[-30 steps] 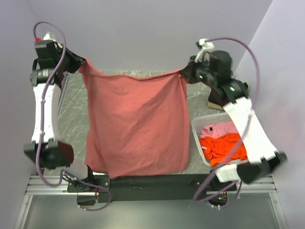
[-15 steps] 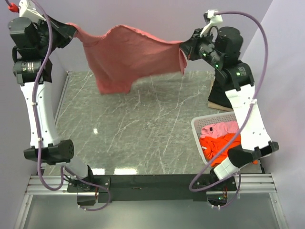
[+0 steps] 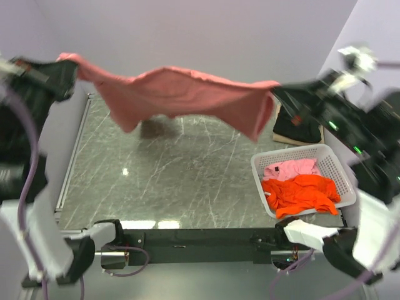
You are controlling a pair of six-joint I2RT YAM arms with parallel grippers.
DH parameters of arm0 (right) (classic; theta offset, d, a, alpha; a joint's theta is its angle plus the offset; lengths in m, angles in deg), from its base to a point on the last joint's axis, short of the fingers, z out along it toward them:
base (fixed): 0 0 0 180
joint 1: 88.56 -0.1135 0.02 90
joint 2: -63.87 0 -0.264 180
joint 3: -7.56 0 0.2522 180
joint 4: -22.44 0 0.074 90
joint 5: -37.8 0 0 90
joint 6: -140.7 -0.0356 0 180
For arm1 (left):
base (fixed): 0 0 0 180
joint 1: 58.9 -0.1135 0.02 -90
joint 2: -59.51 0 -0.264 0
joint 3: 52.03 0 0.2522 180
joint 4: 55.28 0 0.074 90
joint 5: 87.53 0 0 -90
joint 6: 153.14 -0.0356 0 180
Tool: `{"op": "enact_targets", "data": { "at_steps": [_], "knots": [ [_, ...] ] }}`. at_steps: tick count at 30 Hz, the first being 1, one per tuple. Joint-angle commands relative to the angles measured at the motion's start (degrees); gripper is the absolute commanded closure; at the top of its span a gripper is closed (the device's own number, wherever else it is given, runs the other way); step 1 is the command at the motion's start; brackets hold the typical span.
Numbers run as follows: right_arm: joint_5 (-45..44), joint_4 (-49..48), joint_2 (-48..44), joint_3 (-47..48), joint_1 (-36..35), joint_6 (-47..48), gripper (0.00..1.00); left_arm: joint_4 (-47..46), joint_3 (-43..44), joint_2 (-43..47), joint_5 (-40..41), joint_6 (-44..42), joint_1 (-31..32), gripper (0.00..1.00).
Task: Fold and stack the t-shirts
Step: Flatten the tshirt out
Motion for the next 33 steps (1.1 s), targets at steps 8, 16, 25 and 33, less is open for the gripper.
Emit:
{"op": "enact_targets", "data": {
  "at_steps": [8,16,25,33],
  "knots": [
    [3.47,7.25,-10.57,0.33,-0.27,-9.43,1.00,4.50,9.24,9.21,9.02,-0.72,0.32,0.99],
    [-3.38,1.28,-10.85,-12.58,-0.27,-8.04,1.00,-4.03,-8.42,4.04,1.12,-2.12,0.40,0.99],
    [-7.69,-14.54,3.20,-33.95,0.35,-0.04,1.00,-11.06,-25.31,-14.93,-0.12,-13.10,0.32,0.99],
    [-16.47,-17.47,39.84,-14.75,3.16,-0.29,1.00,-9.48,-11.54,-46.82,7.78,-15.05,0.49,0.69]
  ]
}}
